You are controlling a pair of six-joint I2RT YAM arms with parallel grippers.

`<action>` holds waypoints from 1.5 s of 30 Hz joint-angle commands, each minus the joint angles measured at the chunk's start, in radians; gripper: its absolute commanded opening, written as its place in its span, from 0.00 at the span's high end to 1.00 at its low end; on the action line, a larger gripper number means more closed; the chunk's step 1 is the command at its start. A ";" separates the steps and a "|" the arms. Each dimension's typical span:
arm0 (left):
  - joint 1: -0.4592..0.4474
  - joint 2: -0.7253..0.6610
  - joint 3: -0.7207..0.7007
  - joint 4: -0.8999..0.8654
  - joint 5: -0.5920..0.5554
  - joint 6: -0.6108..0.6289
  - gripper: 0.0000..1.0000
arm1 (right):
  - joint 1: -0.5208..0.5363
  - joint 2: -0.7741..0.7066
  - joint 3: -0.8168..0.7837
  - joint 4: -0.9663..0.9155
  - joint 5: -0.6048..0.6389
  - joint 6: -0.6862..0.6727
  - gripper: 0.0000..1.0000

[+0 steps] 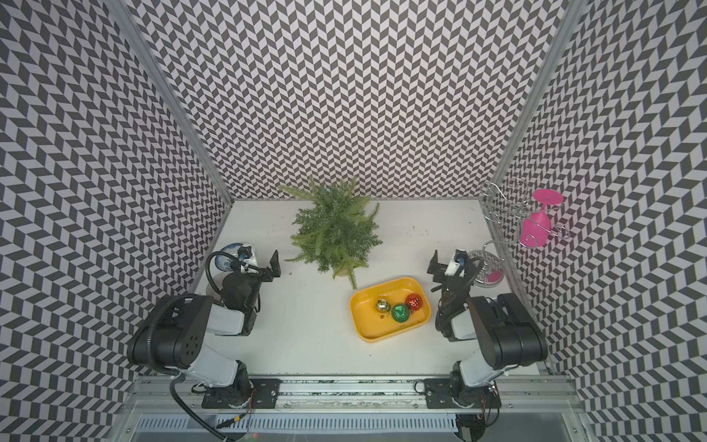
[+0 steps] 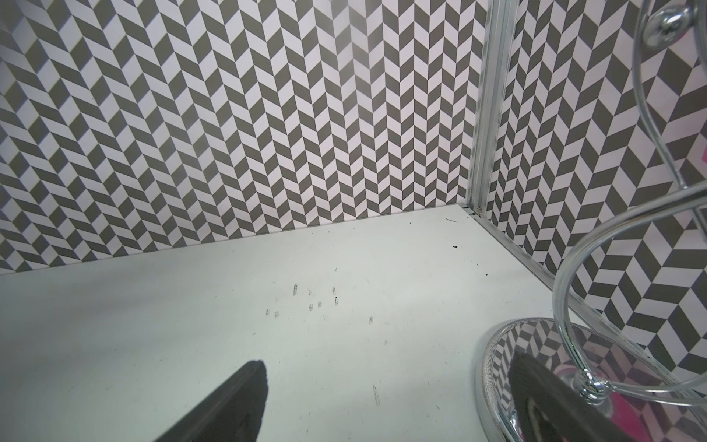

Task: Decorate the small christmas tree with ornaments
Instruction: Pick up an ornament from the container.

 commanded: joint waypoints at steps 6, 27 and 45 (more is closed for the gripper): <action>0.011 -0.003 0.018 -0.006 0.025 0.002 0.01 | -0.004 0.008 0.012 0.064 0.006 -0.001 0.01; 0.066 -0.338 0.347 -0.873 -0.089 -0.554 0.01 | 0.003 -0.496 0.380 -0.938 -0.152 0.430 0.01; -0.060 -0.661 0.287 -1.430 0.433 -0.627 0.24 | 0.137 -0.428 0.612 -1.773 -0.582 0.373 0.26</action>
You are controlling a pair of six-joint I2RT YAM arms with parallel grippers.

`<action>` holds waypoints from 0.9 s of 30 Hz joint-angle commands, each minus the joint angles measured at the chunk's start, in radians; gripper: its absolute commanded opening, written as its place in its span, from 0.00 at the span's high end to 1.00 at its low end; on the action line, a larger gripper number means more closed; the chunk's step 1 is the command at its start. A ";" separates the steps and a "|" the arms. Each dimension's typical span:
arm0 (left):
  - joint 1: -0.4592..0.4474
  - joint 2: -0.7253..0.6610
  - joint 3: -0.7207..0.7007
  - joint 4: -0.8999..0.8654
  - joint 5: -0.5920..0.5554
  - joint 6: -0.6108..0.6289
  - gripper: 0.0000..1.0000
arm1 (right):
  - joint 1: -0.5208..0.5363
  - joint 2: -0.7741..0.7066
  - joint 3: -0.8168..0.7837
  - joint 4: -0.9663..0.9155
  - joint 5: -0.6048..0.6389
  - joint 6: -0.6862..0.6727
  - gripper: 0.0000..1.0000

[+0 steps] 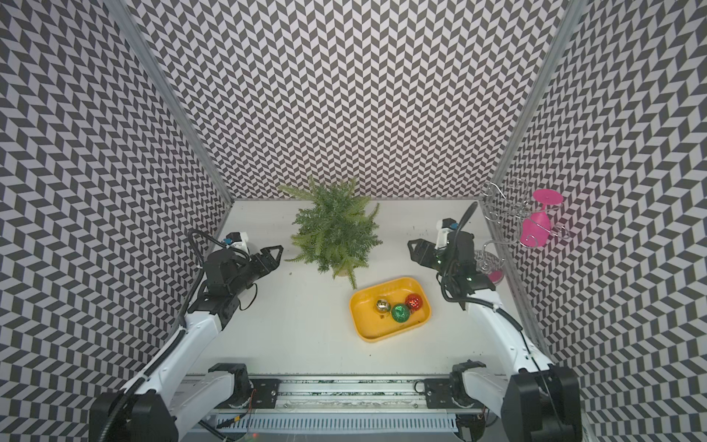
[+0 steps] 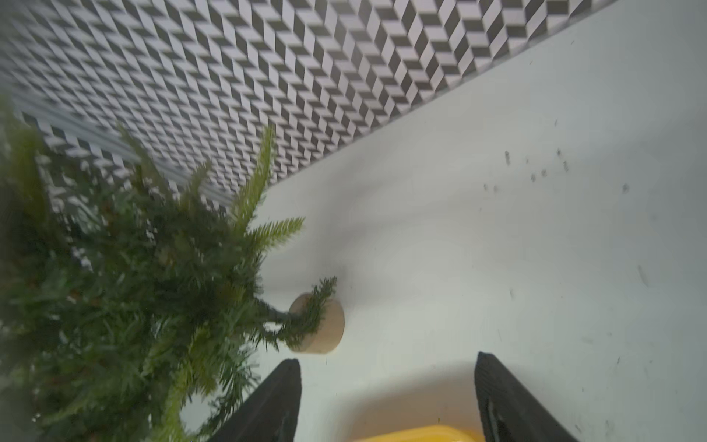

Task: Decorate the small christmas tree with ornaments
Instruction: Pick up an ornament from the container.

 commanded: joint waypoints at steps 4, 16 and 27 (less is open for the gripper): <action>-0.045 -0.140 -0.041 -0.242 0.191 -0.026 0.28 | 0.143 0.004 0.001 -0.316 0.071 -0.062 0.27; -0.363 -0.137 -0.041 -0.323 0.296 -0.010 0.26 | 0.341 0.057 -0.004 -0.380 0.082 -0.036 0.28; -0.468 -0.129 -0.047 -0.321 0.233 -0.025 0.25 | 0.467 0.224 0.056 -0.405 0.193 -0.032 0.29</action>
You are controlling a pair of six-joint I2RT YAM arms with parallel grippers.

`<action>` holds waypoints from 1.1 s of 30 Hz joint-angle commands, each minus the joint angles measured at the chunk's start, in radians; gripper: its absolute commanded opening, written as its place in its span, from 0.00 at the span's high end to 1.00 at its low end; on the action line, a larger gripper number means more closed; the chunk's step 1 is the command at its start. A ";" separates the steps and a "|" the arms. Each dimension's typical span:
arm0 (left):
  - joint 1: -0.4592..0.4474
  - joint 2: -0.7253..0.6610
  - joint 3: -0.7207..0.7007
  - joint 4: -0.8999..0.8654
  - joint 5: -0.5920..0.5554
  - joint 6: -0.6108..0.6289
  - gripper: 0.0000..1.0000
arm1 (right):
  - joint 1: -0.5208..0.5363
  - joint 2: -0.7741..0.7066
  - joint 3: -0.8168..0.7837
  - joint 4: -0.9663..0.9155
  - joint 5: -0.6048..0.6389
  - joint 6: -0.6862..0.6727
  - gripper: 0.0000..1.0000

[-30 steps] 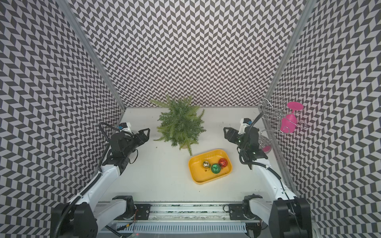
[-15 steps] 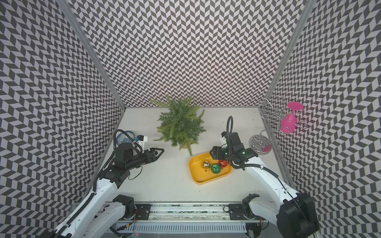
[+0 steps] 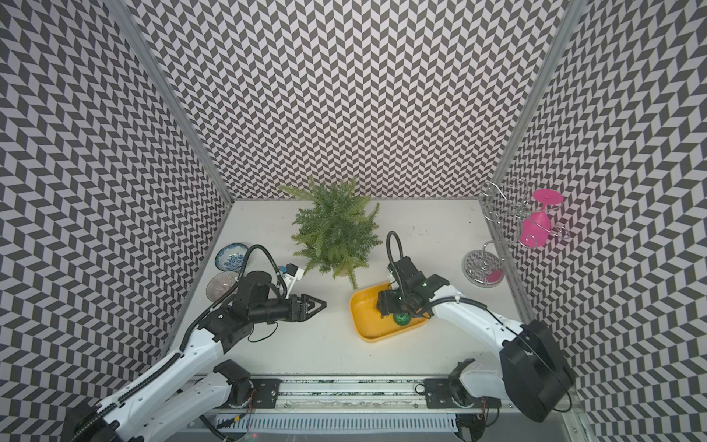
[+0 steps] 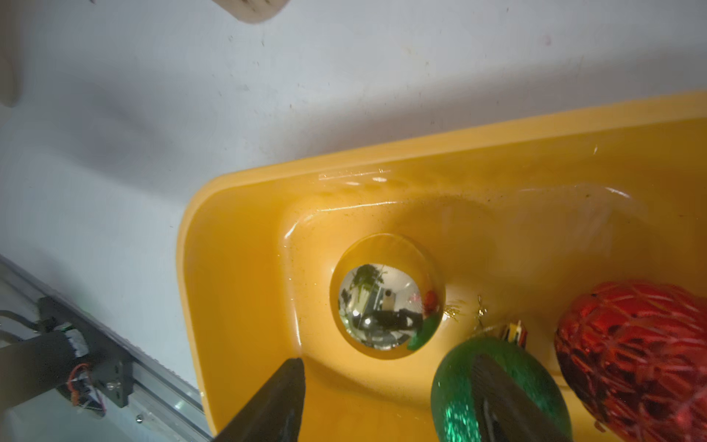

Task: Decorate the small christmas tree with ornaments
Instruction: Pick up an ornament from the container.

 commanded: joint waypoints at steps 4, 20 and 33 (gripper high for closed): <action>-0.024 -0.013 -0.007 -0.021 -0.025 -0.007 0.25 | 0.043 0.080 0.082 -0.028 0.114 0.001 0.28; -0.029 -0.018 -0.005 -0.027 -0.037 -0.010 0.24 | 0.065 0.215 0.098 0.048 0.141 0.009 0.28; -0.029 -0.029 -0.001 -0.037 -0.045 -0.013 0.25 | 0.064 0.212 0.091 0.053 0.125 0.006 0.40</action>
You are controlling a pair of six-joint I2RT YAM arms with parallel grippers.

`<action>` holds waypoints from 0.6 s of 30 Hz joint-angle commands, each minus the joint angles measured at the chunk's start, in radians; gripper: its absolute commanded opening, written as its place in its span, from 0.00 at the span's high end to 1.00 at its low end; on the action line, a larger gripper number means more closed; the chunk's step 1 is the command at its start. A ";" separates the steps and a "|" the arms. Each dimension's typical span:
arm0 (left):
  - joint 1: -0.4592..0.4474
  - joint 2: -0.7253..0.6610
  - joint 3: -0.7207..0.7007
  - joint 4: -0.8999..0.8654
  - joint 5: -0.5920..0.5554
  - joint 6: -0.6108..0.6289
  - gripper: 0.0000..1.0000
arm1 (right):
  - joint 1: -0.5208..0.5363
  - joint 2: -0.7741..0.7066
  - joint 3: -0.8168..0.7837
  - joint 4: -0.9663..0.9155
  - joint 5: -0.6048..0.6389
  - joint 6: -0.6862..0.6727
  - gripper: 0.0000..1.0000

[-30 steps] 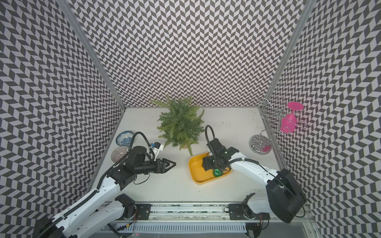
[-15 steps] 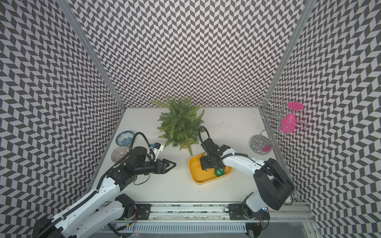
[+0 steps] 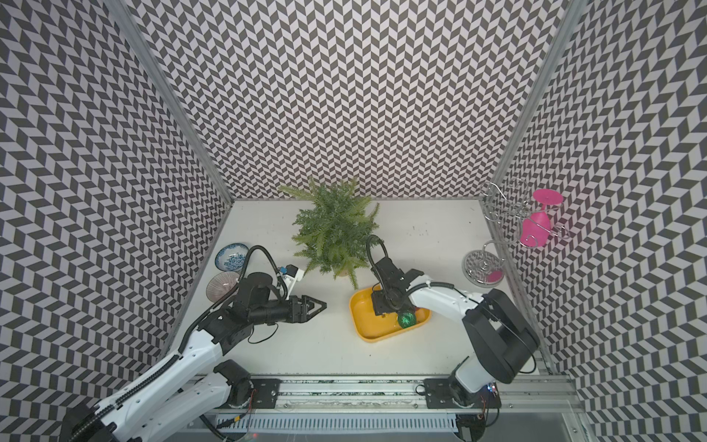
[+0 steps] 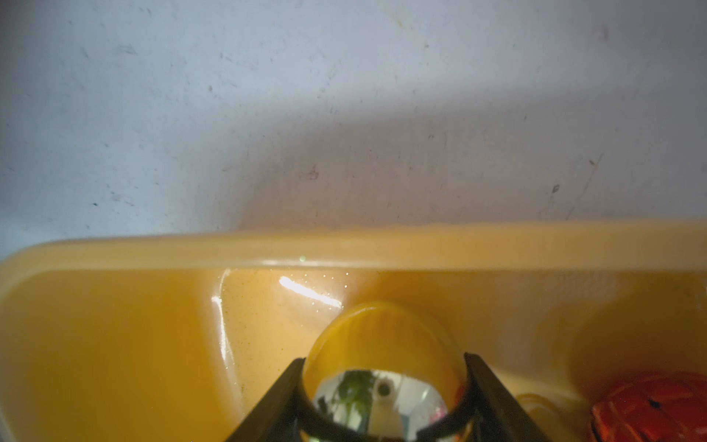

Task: Decorate the small christmas tree with ornaments
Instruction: Pick up an ornament from the container.

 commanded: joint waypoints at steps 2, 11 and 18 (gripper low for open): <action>-0.007 -0.018 0.000 -0.025 -0.009 -0.010 0.25 | 0.006 -0.027 0.013 0.016 0.006 0.008 0.41; -0.007 -0.085 0.039 -0.035 -0.001 -0.009 0.25 | 0.005 -0.180 0.045 -0.035 -0.002 0.038 0.40; -0.009 -0.174 0.077 -0.001 -0.006 -0.016 0.28 | 0.003 -0.347 0.078 -0.039 -0.050 0.061 0.40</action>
